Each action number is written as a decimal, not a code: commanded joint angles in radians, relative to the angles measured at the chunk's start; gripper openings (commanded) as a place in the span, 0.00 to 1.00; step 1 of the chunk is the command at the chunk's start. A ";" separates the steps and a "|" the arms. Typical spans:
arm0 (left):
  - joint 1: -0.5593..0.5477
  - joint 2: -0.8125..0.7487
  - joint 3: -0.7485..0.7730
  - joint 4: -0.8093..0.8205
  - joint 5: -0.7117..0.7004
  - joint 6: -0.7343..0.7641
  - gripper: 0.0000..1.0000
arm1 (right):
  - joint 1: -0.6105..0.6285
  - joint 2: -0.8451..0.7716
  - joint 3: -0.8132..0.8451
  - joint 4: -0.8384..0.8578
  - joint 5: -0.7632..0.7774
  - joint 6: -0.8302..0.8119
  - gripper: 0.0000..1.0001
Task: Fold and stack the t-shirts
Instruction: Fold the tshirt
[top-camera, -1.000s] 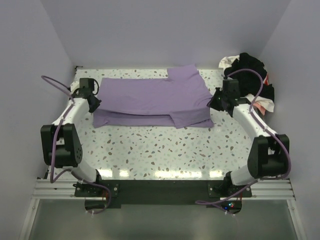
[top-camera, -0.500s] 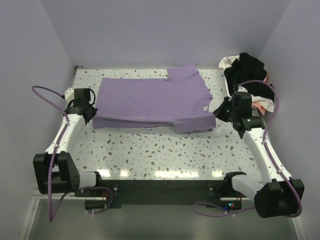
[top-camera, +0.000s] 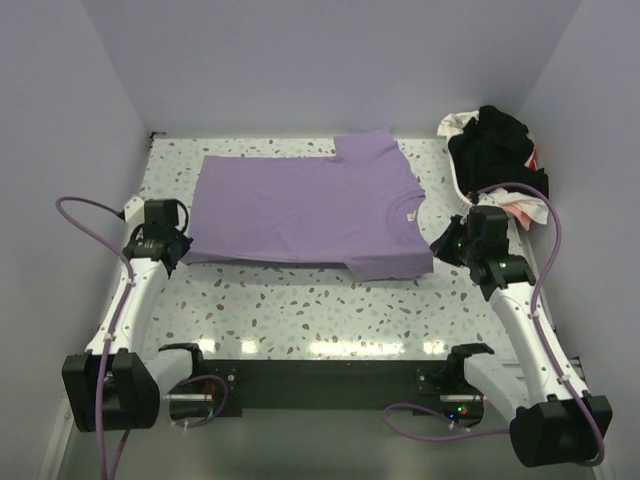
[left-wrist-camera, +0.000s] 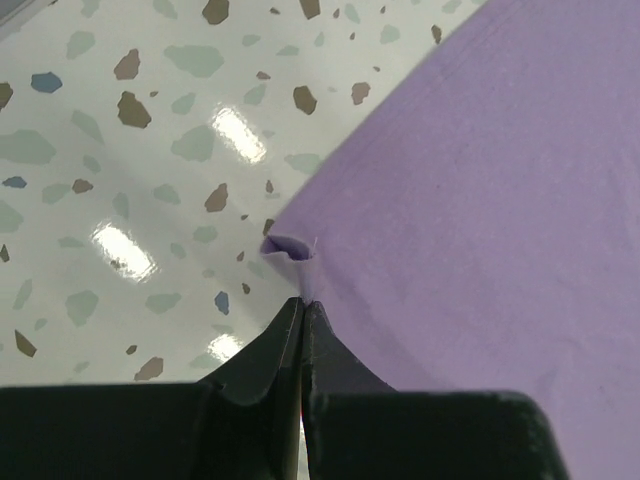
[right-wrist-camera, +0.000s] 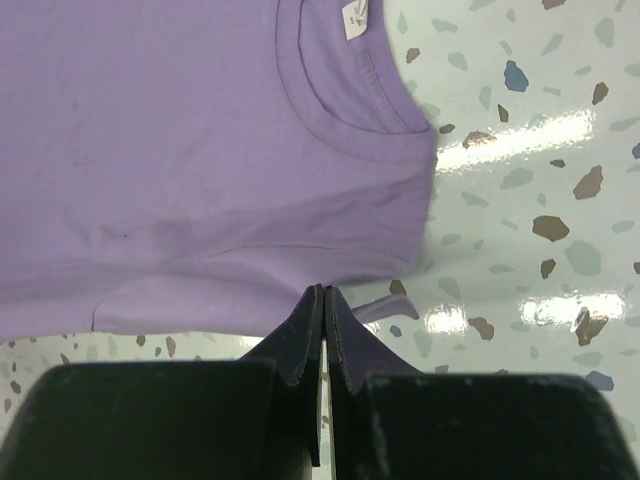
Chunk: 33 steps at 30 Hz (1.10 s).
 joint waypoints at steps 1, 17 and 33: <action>-0.001 -0.043 -0.054 -0.007 -0.035 -0.003 0.00 | -0.003 -0.034 -0.010 -0.018 0.032 -0.023 0.00; -0.001 0.254 0.063 0.105 -0.038 0.022 0.01 | -0.003 0.249 0.158 0.048 0.051 -0.047 0.00; -0.002 0.589 0.314 0.140 -0.009 0.032 0.01 | -0.003 0.596 0.312 0.144 0.090 -0.018 0.00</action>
